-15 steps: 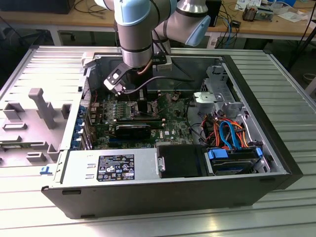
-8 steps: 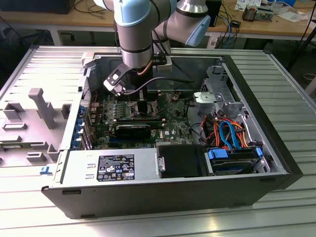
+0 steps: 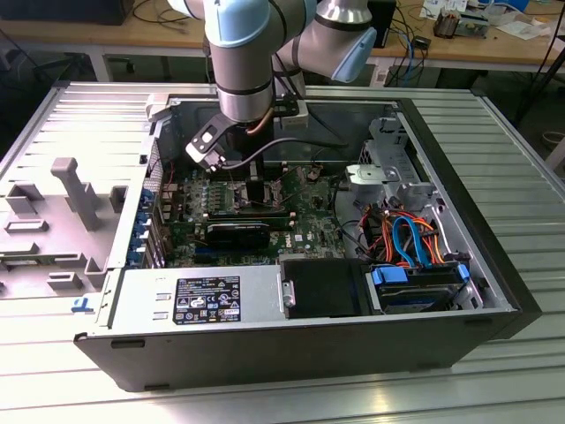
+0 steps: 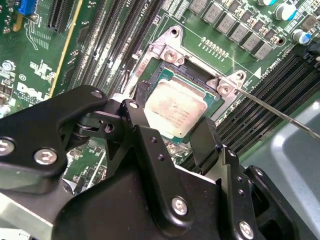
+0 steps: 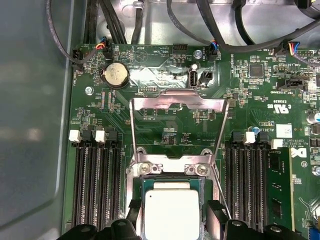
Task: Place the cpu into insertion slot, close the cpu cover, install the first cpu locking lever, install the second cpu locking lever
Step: 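Place the cpu into insertion slot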
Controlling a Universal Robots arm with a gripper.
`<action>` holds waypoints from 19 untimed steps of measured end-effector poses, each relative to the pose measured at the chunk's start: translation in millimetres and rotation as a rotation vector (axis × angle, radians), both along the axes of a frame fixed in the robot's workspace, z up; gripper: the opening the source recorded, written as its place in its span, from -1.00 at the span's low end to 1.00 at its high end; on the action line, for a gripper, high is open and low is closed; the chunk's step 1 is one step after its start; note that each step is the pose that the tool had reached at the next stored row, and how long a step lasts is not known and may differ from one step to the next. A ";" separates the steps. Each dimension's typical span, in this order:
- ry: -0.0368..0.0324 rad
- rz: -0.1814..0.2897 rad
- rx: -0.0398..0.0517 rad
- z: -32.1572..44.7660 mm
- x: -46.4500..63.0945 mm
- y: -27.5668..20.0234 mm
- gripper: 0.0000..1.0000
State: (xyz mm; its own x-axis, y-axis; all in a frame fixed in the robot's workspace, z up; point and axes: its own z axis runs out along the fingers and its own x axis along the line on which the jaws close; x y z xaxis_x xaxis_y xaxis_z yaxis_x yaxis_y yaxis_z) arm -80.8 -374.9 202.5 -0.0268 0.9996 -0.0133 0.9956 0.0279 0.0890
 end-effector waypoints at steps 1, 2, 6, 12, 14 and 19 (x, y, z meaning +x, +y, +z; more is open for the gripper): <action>0.0001 0.000 0.0004 0.1 -0.1 0.4 0.23; 0.0001 0.000 0.0005 0.1 -0.1 0.7 0.23; 0.0001 0.000 0.0005 0.1 -0.1 3.2 0.23; 0.0002 0.001 -0.0082 -0.4 -0.1 6.3 0.23; 0.0002 0.001 -0.0334 -0.4 -0.1 6.2 0.23; 0.0002 0.001 -0.0579 -0.3 0.0 6.1 0.23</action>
State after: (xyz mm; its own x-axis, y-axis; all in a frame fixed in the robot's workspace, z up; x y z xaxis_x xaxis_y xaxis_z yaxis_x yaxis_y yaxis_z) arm -80.8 -368.9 202.2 -0.0277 0.9971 -0.0711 0.9956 0.0339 0.0870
